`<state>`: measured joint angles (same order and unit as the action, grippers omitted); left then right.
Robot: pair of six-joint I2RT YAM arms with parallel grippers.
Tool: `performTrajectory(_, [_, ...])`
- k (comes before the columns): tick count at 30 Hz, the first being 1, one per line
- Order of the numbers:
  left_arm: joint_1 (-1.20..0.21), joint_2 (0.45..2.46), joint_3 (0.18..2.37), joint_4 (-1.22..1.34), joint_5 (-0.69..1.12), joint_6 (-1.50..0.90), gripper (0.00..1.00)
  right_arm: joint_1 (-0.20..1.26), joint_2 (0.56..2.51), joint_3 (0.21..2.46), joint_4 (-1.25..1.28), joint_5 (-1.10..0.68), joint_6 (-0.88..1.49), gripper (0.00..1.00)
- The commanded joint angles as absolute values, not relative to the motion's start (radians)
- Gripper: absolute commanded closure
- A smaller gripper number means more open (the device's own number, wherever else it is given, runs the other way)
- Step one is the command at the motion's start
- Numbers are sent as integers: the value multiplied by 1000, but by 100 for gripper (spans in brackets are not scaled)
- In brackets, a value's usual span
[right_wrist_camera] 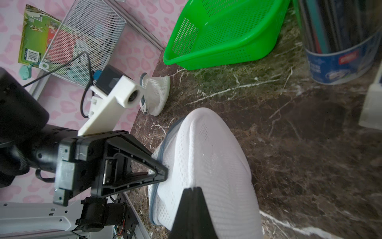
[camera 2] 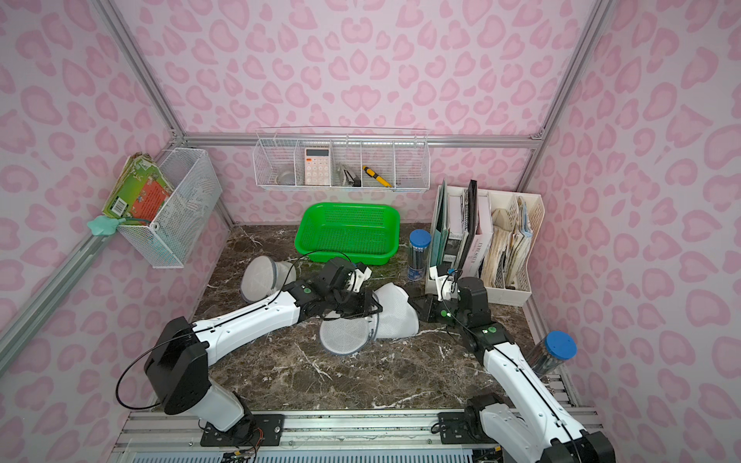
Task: Turn the laundry bag inside out
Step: Turn over the laundry bag at the center of the board.
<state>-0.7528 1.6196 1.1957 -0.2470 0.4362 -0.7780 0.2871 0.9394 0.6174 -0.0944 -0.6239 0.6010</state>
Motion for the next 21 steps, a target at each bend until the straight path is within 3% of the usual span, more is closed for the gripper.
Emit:
performTrajectory(1, [-750, 1640, 1213, -236, 445, -757, 100, 310, 946, 648, -145, -609, 569, 100])
performTrajectory(11, [-730, 1650, 1145, -194, 436, -783, 100, 475, 1068, 546, 62, -592, 711, 100])
performTrajectory(21, [-726, 1610, 1117, -194, 437, -788, 100, 513, 1222, 525, 254, -641, 806, 100])
